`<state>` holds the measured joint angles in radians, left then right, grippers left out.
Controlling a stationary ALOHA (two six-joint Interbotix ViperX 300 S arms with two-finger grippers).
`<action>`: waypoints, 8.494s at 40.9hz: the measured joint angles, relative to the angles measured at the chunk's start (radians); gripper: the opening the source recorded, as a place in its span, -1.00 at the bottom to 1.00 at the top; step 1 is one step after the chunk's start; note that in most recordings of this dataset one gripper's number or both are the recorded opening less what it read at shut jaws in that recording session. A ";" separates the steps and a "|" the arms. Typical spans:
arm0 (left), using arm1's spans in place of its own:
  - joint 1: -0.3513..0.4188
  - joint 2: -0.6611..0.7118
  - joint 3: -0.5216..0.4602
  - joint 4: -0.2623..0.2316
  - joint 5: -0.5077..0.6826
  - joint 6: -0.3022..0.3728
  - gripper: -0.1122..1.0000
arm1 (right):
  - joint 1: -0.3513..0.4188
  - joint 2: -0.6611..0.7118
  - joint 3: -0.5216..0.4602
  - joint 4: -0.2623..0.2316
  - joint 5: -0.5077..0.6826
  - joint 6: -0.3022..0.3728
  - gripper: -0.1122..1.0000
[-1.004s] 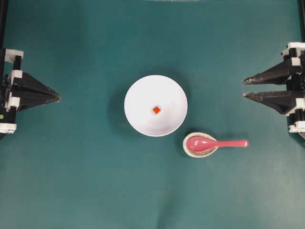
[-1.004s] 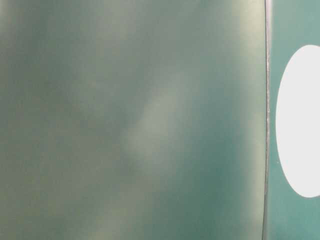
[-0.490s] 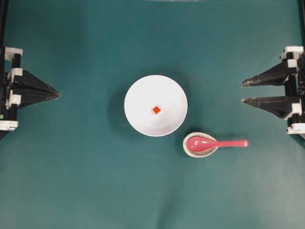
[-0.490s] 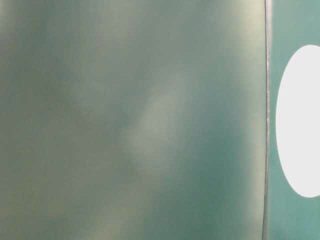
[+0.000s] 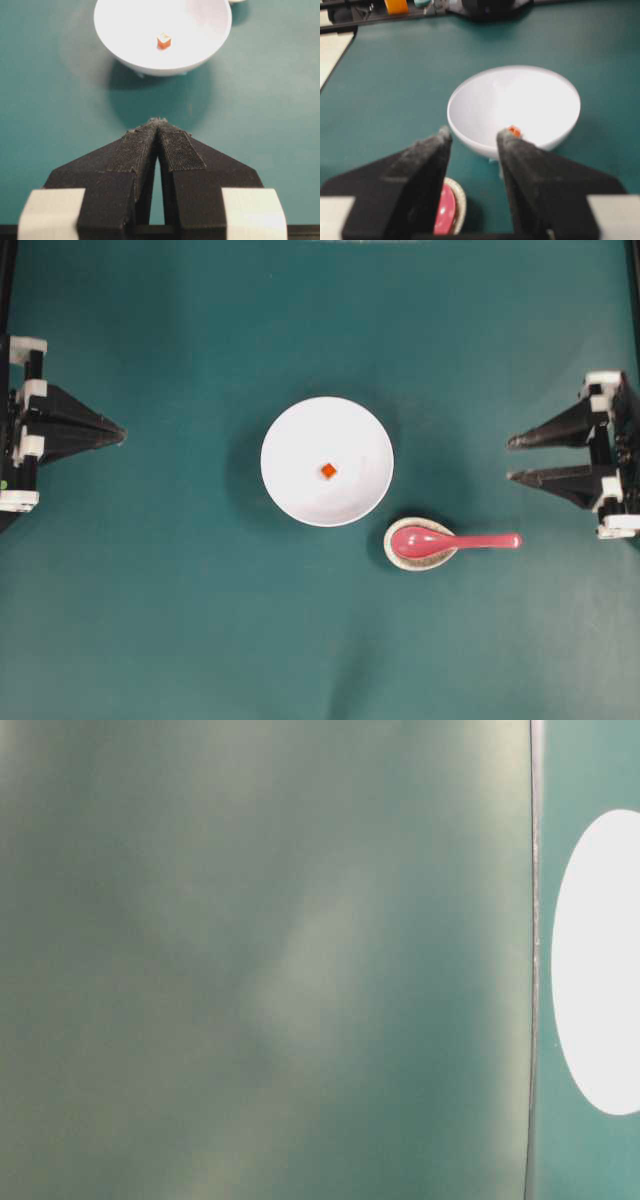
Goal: Grip the spoon and scoop the red block from the bowl with right arm.
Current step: 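Move the right gripper left to the pink spoon handle, then close the right gripper on the pink spoon handle end, then lift the spoon off its rest and carry it over the bowl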
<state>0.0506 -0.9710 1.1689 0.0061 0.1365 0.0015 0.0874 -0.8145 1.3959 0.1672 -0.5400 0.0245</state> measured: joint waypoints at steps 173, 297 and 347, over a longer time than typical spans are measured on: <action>0.017 0.011 0.000 0.002 0.003 -0.012 -0.80 | 0.583 0.844 0.057 0.460 -0.595 -0.005 -0.32; 0.017 0.011 0.000 0.002 0.009 -0.006 -0.80 | 0.583 0.899 0.015 0.509 -0.617 -0.005 -0.35; 0.017 0.011 0.000 0.000 0.018 0.000 -0.80 | 0.163 0.291 -0.147 0.511 0.051 -0.376 -0.35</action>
<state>0.0675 -0.9603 1.1689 0.0061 0.1549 0.0015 0.2500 -0.5231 1.2487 0.6780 -0.4893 -0.3513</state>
